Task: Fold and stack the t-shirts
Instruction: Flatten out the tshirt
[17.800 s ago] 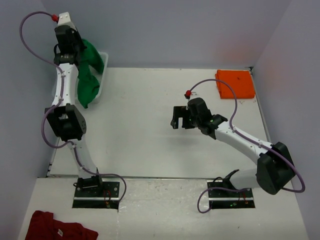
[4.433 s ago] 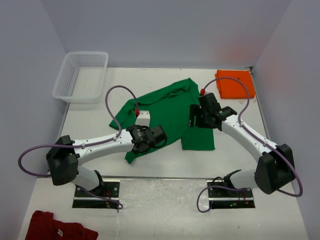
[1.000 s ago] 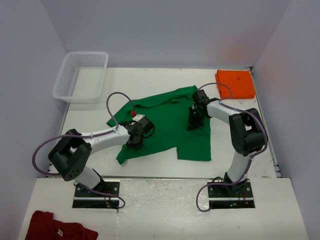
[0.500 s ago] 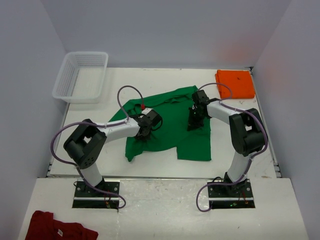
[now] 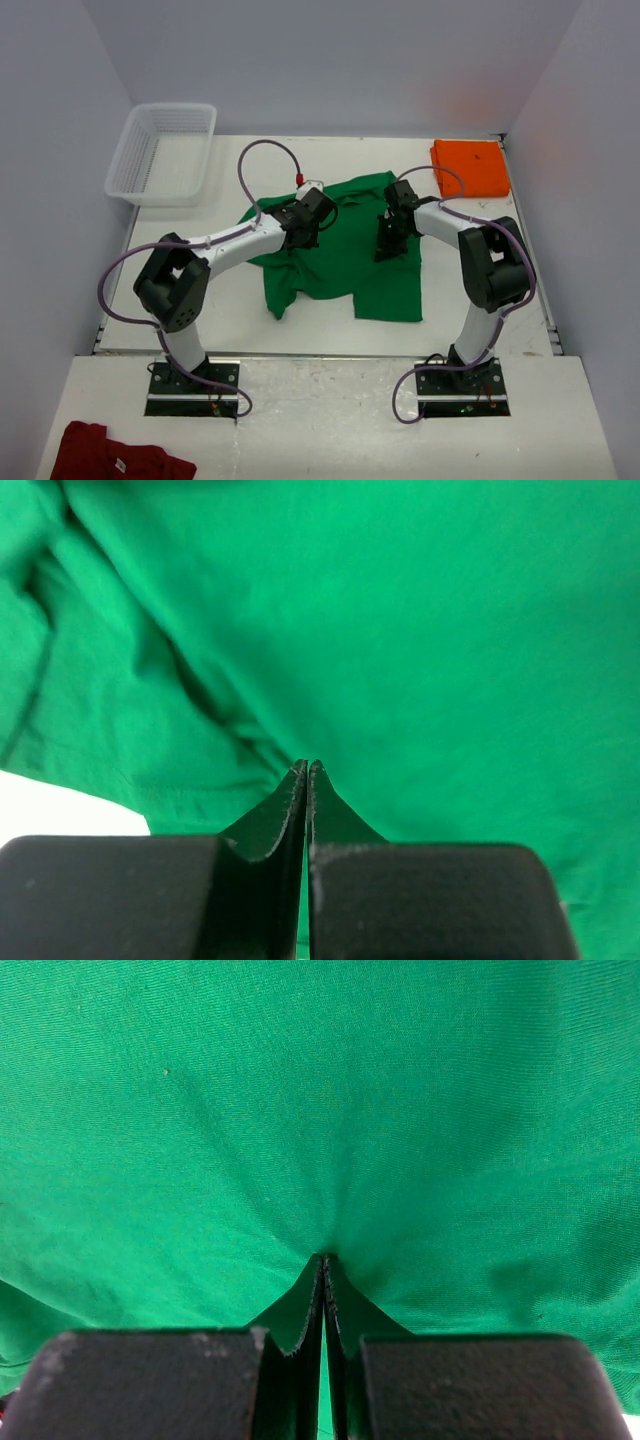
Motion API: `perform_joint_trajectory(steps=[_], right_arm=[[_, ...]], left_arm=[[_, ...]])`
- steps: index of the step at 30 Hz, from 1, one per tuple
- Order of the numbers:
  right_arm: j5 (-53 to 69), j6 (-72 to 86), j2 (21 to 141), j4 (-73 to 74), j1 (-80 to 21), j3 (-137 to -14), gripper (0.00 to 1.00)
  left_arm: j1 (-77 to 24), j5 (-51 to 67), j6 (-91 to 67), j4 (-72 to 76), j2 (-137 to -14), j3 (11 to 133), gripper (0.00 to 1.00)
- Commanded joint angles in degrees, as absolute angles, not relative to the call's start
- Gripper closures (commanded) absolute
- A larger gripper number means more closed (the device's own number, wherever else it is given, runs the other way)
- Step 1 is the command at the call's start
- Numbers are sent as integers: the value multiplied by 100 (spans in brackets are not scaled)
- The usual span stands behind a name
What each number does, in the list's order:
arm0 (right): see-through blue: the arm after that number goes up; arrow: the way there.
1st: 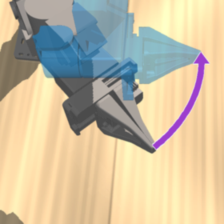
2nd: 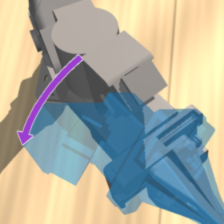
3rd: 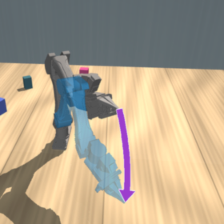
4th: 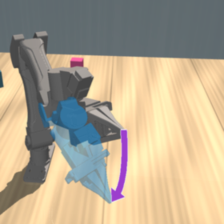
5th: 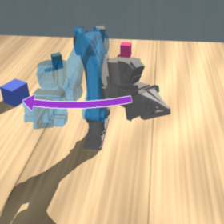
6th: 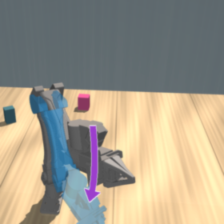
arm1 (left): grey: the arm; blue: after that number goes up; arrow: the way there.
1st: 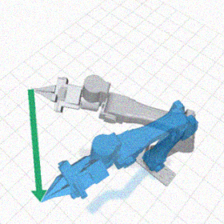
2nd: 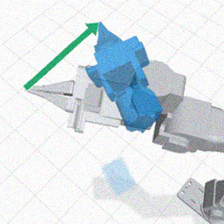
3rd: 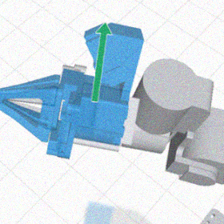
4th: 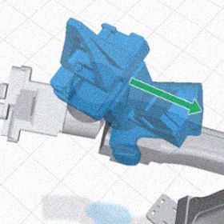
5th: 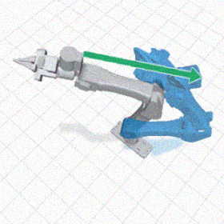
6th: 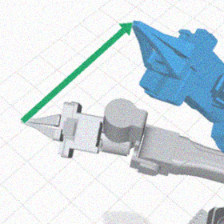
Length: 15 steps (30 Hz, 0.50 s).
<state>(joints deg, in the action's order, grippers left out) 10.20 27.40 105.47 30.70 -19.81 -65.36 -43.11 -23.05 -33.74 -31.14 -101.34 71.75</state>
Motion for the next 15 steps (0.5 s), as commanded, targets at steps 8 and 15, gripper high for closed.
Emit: perform_joint_trajectory(steps=[8, 15], right_arm=[[1063, 2672, 10327, 3006, -1986, -6530, 100], [1187, 2672, 10450, 2900, -2127, -6583, 100]], left_arm=[[-4508, -3663, -3620, -4296, -9820, 7744, 78], [-5623, -4403, -5121, -5868, -9220, 7031, 71]])
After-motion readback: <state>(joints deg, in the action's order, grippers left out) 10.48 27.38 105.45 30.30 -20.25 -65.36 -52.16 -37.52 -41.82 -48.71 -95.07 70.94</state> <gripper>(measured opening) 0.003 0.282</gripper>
